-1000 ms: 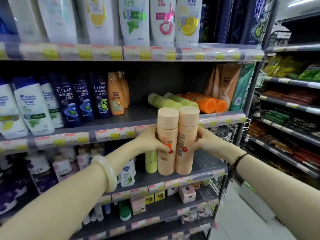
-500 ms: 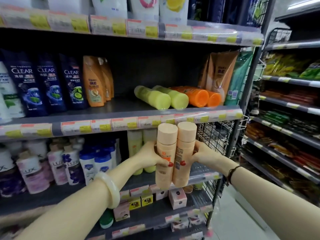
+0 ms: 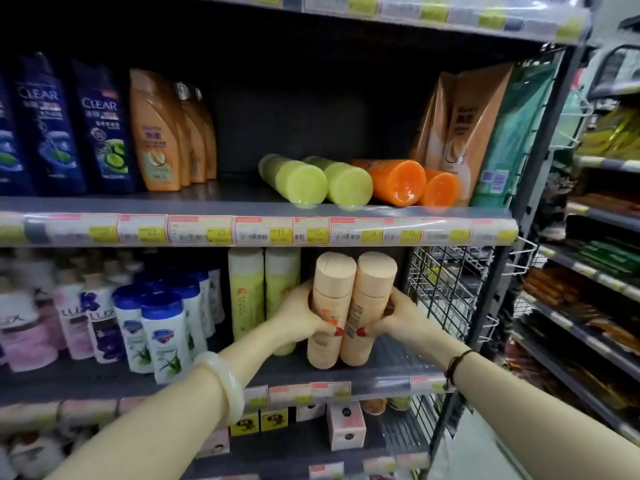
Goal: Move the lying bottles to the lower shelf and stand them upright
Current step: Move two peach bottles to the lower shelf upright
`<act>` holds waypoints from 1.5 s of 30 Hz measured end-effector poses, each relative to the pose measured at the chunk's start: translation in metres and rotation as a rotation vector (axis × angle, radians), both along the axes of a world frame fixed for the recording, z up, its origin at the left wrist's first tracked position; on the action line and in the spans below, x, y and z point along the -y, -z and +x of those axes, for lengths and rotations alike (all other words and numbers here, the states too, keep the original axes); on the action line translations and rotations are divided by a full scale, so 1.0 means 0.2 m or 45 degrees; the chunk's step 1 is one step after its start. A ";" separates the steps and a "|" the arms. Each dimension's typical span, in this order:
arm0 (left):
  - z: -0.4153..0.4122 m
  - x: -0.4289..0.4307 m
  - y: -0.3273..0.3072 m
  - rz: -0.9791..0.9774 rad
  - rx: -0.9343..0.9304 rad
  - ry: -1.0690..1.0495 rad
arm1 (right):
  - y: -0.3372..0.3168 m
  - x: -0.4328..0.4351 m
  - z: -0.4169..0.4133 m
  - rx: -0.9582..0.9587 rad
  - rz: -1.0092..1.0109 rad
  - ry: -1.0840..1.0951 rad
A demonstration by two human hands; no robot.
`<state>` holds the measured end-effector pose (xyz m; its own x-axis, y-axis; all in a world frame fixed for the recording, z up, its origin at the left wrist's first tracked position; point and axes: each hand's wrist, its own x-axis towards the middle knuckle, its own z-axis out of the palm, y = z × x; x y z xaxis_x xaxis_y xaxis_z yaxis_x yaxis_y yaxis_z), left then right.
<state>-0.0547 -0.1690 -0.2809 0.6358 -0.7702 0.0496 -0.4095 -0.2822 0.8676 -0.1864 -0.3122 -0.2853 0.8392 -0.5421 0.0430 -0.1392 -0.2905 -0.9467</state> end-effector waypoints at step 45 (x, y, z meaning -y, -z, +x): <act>0.02 0.08 -0.02 0.406 0.208 -0.212 | -0.01 0.15 0.11 -0.438 -0.467 0.010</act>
<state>-0.0506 -0.1847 -0.2760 0.7571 -0.6501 -0.0646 -0.4608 -0.6015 0.6526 -0.1649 -0.3425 -0.2842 0.8342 -0.5495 -0.0462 -0.4285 -0.5933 -0.6815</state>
